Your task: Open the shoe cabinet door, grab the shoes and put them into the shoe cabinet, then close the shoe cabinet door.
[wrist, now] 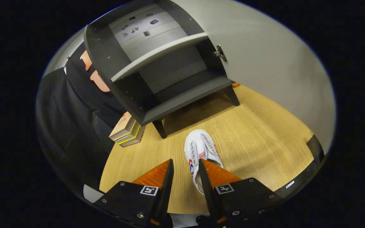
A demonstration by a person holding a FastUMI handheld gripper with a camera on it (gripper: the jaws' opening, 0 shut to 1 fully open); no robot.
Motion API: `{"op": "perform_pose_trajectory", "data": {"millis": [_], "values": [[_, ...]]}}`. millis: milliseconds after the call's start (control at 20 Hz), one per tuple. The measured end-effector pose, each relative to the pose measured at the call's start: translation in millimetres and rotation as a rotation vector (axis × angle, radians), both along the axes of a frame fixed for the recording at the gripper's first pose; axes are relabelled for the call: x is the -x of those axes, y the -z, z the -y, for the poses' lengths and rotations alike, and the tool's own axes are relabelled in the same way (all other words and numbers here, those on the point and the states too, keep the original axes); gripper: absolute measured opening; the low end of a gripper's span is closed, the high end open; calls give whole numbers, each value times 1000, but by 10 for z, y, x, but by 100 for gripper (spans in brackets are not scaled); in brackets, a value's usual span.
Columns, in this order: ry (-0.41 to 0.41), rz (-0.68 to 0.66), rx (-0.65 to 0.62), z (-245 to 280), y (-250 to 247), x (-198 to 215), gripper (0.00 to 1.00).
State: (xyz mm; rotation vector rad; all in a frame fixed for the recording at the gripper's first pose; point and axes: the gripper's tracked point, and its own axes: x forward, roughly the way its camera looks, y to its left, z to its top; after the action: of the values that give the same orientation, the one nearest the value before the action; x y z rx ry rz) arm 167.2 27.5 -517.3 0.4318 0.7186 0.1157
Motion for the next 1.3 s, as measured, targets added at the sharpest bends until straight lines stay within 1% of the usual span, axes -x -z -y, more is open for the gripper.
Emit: {"op": "perform_pose_trajectory", "data": {"millis": [250, 550, 650, 750, 800, 850, 900, 1000, 1100, 1300], "values": [[-23, -71, 4, -28, 449, -51, 51], [-35, -89, -28, -187, 631, -224, 50], [-12, -80, -59, -191, 665, -270, 45], [27, -90, -73, -99, 704, -286, 30], [31, -102, -99, -130, 697, -279, 20], [23, -110, -119, -159, 679, -288, 16], [4, -116, -106, -166, 662, -288, 8], [-35, -113, -40, -159, 611, -298, 5], [-54, -96, -6, -158, 508, -325, 5], [-13, -81, -42, -158, 242, -340, 3]]}}
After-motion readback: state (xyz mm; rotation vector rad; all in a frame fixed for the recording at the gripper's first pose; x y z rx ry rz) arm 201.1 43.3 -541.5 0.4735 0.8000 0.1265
